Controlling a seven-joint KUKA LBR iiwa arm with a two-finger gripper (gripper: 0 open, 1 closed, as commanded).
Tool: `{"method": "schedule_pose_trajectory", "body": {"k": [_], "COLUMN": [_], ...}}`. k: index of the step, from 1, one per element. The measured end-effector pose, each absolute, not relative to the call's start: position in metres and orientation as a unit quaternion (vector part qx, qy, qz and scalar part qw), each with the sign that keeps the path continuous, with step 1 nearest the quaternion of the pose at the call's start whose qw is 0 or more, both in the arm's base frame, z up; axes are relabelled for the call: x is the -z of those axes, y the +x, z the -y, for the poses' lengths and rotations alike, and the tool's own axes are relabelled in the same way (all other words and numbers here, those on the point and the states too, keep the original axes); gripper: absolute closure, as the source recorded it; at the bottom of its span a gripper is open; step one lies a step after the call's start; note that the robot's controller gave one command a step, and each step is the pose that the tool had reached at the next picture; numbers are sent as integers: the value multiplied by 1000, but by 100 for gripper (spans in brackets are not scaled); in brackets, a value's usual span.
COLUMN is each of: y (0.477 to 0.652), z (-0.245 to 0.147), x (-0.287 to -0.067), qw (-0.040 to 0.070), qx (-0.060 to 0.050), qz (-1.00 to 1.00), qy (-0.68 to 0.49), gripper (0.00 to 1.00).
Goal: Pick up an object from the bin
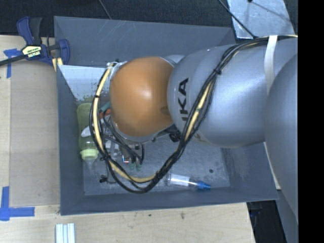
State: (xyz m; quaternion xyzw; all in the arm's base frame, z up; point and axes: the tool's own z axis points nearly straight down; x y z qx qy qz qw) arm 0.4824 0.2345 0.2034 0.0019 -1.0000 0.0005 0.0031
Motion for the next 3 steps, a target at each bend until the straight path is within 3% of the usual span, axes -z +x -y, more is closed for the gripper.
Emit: {"method": "schedule_pose_trajectory", "body": {"k": [1,2,3], "y": [485,539,555], "z": [-233,-169,-146], "x": [-208,-127,-107], "qw": [-1,-4,-1], "qx": [1,1,0], "qz": [1000,1000,996], "qy": [0,5,84], "gripper": [0,0,0]}}
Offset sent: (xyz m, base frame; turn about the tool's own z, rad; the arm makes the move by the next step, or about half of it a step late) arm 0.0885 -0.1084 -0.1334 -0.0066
